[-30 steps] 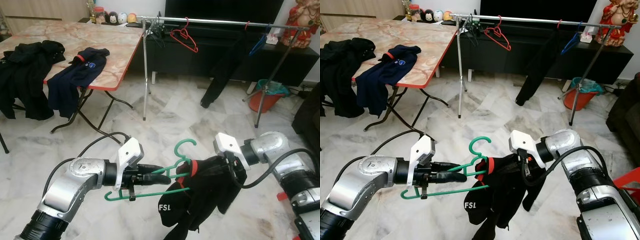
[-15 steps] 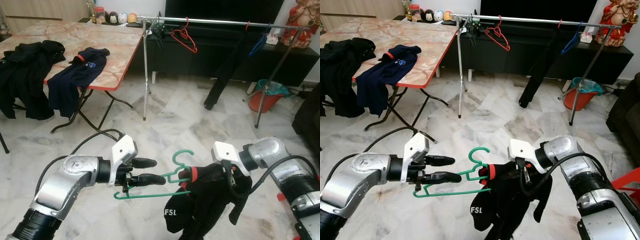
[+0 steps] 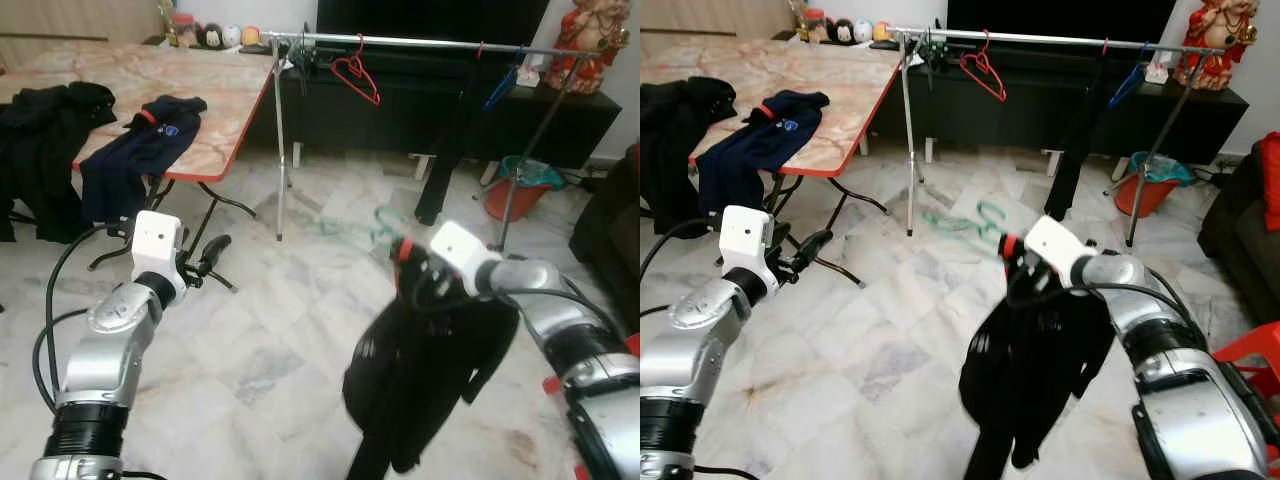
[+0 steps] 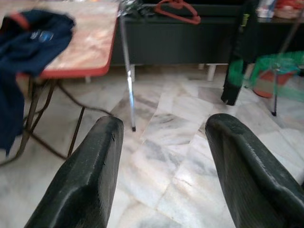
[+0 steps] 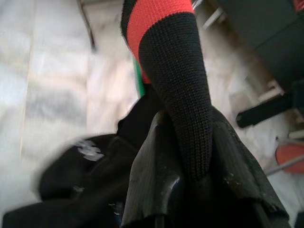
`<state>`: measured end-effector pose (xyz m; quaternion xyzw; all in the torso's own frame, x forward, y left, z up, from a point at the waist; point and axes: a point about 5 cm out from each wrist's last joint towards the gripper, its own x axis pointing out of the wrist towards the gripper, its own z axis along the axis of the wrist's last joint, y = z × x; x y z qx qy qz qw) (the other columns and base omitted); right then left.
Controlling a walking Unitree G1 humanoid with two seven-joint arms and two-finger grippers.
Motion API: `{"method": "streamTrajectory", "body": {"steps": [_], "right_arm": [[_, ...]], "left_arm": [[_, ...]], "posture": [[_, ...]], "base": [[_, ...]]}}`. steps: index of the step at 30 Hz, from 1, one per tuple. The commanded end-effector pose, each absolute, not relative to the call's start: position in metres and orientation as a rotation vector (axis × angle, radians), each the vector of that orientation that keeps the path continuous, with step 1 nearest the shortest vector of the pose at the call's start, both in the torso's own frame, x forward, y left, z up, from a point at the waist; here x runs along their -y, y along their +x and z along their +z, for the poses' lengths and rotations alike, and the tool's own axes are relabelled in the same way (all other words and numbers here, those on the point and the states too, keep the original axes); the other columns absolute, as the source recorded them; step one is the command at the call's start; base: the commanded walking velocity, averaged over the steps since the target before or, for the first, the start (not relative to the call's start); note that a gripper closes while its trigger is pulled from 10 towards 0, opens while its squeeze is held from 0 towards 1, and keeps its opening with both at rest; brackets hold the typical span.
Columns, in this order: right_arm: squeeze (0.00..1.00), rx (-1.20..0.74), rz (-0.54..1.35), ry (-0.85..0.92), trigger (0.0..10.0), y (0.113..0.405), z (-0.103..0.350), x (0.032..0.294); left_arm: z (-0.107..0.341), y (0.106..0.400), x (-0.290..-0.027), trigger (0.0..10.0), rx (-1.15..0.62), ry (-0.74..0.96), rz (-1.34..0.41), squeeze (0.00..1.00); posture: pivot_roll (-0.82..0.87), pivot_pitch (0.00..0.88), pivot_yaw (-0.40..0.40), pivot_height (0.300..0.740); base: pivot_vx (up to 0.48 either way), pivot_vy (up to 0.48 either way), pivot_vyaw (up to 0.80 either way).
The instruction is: Hang hanger
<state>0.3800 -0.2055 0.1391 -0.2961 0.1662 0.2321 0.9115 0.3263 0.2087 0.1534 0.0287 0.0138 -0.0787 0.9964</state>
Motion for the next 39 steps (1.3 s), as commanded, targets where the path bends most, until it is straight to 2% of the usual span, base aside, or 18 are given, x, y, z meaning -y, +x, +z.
{"method": "streamTrajectory", "body": {"steps": [1,2,3,4,7,8,10,11,13,18,26,30,32,36,39], "right_arm": [[0.0,-0.355,0.33,-0.622,0.0,0.382,0.14,0.223],[0.0,-0.389,0.249,-0.635,0.0,0.377,0.133,0.236],[0.0,-0.389,0.249,-0.635,0.0,0.377,0.133,0.236],[0.0,-0.484,0.103,-0.689,0.0,0.363,0.114,0.264],[0.0,-0.791,0.027,-0.735,0.0,0.322,0.067,0.299],[0.0,-0.964,0.172,-0.804,0.0,0.297,0.039,0.301],[0.0,-1.191,0.431,-0.869,0.0,0.258,0.004,0.298],[0.0,-1.19,0.416,-0.867,0.0,0.256,0.002,0.299],[0.0,-1.145,0.334,-0.835,0.0,0.261,0.005,0.3],[0.0,-1.09,0.29,-0.876,0.0,0.275,0.016,0.298],[0.0,-0.813,0.172,-1.066,0.0,0.329,0.069,0.286],[0.0,-0.744,0.189,-1.035,0.0,0.34,0.078,0.275],[0.0,-0.726,0.35,-1.0,0.0,0.345,0.078,0.255],[0.0,-0.732,0.479,-1.028,0.0,0.348,0.081,0.245],[0.0,-0.736,0.666,-1.033,0.0,0.349,0.084,0.229]], "left_arm": [[0.151,0.329,-0.214,10.0,-0.012,0.065,-0.073,0.0],[0.147,0.329,-0.214,10.0,-0.019,0.06,-0.058,0.0],[0.147,0.329,-0.214,10.0,-0.019,0.06,-0.058,0.0],[0.139,0.328,-0.212,10.0,-0.036,0.064,-0.038,0.0],[0.128,0.326,-0.208,10.0,-0.062,0.063,-0.029,0.0],[0.126,0.325,-0.206,10.0,-0.068,0.059,-0.035,0.0],[0.125,0.324,-0.203,10.0,-0.072,0.056,-0.052,0.0],[0.125,0.325,-0.202,10.0,-0.076,0.054,-0.06,0.0],[0.124,0.326,-0.202,10.0,-0.081,0.061,-0.069,0.0],[0.122,0.328,-0.2,10.0,-0.083,0.073,-0.067,0.0],[0.114,0.326,-0.196,10.0,-0.099,0.071,-0.018,0.0],[0.111,0.325,-0.195,10.0,-0.105,0.075,-0.004,0.0],[0.107,0.324,-0.194,10.0,-0.114,0.071,0.019,0.0],[0.104,0.323,-0.191,10.0,-0.136,0.078,0.005,0.0],[0.099,0.32,-0.186,10.0,-0.165,0.07,-0.044,0.0]], "posture": [[0.16,0.0,-0.094,0.74],[0.15,0.0,-0.095,0.74],[0.15,0.0,-0.095,0.74],[0.13,0.0,-0.098,0.74],[0.13,0.0,-0.098,0.74],[0.12,0.0,-0.094,0.74],[0.12,0.0,-0.089,0.74],[0.12,0.0,-0.088,0.74],[0.12,0.0,-0.079,0.74],[0.11,0.0,-0.07,0.74],[0.13,0.0,-0.09,0.74],[0.13,0.0,-0.095,0.74],[0.14,0.0,-0.105,0.74],[0.14,0.0,-0.11,0.74],[0.14,0.0,-0.12,0.74]], "base": [[0.0,0.0,0.0],[0.0,0.0,0.0],[0.0,0.0,0.0],[0.0,0.0,0.0],[0.0,0.0,0.0],[0.0,0.0,0.0],[0.0,0.0,0.0],[0.0,0.0,0.0],[0.0,0.0,0.0],[0.0,0.0,0.0],[0.0,0.0,0.0],[0.0,0.0,0.0],[0.0,0.0,0.0],[0.0,0.0,0.0],[0.0,0.0,0.0]]}}
